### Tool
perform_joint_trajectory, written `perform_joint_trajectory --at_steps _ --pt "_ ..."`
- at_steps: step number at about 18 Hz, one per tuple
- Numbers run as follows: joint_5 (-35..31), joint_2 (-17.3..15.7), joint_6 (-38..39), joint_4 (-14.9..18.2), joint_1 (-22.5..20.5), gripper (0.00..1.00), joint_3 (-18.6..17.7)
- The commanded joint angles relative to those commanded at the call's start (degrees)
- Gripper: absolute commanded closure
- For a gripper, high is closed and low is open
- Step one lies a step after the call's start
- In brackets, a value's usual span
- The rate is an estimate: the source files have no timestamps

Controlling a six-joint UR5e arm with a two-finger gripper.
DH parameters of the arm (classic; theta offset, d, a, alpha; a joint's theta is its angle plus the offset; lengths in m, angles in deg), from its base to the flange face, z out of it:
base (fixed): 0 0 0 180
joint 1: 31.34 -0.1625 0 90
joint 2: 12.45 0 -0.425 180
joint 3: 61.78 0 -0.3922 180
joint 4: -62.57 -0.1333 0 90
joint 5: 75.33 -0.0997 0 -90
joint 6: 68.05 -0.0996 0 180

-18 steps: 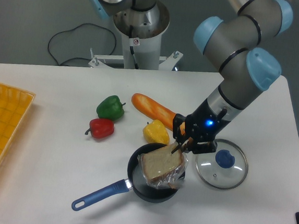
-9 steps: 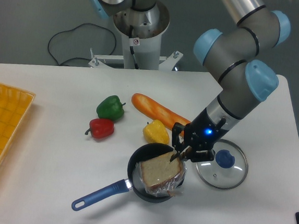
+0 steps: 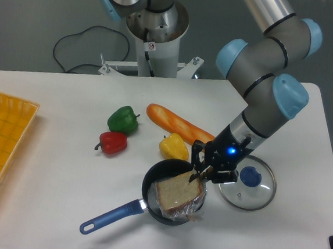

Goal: Put the toast in the pot
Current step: 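Hold the toast in the pan and settle it flat on the pan bottom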

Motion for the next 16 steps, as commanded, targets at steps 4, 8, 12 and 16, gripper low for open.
perform_joint_trajectory --at_steps 4,8,12,16 --pt "0.3 0.0 -0.5 -0.4 0.0 0.88 -1.1" --pt "1.8 0.1 -1.1 -0.4 -0.3 0.88 -1.6" --pt "4.5 0.2 -2.1 -2.9 -0.5 0.88 -2.8" --pt "4.6 0.2 -2.3 -3.7 -0.9 0.88 -3.3"
